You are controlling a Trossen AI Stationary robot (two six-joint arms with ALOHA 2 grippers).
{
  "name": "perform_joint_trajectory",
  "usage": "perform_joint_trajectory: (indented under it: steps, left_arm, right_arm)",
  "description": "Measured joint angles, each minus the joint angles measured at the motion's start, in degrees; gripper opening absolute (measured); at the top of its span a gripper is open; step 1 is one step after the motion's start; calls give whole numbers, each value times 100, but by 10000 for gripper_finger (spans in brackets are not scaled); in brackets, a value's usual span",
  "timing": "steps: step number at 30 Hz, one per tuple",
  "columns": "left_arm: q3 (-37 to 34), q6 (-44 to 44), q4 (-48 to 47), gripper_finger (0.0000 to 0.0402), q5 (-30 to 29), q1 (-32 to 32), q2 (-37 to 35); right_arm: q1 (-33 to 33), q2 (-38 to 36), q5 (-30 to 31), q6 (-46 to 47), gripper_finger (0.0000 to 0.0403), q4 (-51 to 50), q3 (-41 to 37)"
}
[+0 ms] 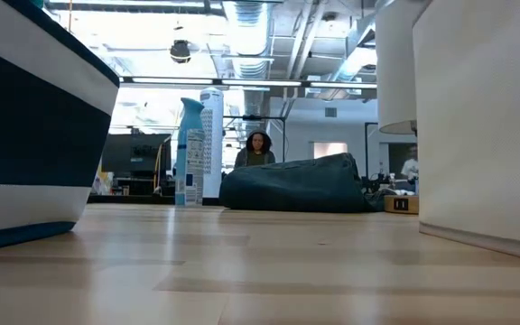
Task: Sort clothes
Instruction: Put the black cloth into the blue laundry organizer
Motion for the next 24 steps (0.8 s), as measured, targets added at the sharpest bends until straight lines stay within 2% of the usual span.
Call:
perform_joint_trajectory:
  steps: [4, 6, 13, 17, 21, 24]
  left_arm:
    - [727, -41, -65, 5, 569, -132, 626]
    - [799, -104, 109, 5, 802, -196, 886]
    - [734, -412, 558, 5, 896, -284, 1445]
    - [734, -601, 698, 5, 666, -311, 1695]
    - [708, -554, -46, 8, 633, -299, 1745]
    - [667, -130, -807, 33, 564, -286, 1753]
  right_arm:
    - [56, -167, -9, 0, 0, -204, 2]
    - [91, -230, -7, 26, 0, -337, 2]
    - [62, -323, -5, 371, 0, -759, 2]
    - [55, -303, -1, 436, 0, -895, 2]
    - [56, -275, -1, 457, 0, -964, -2]
    - [56, -267, 0, 457, 0, -978, -2]
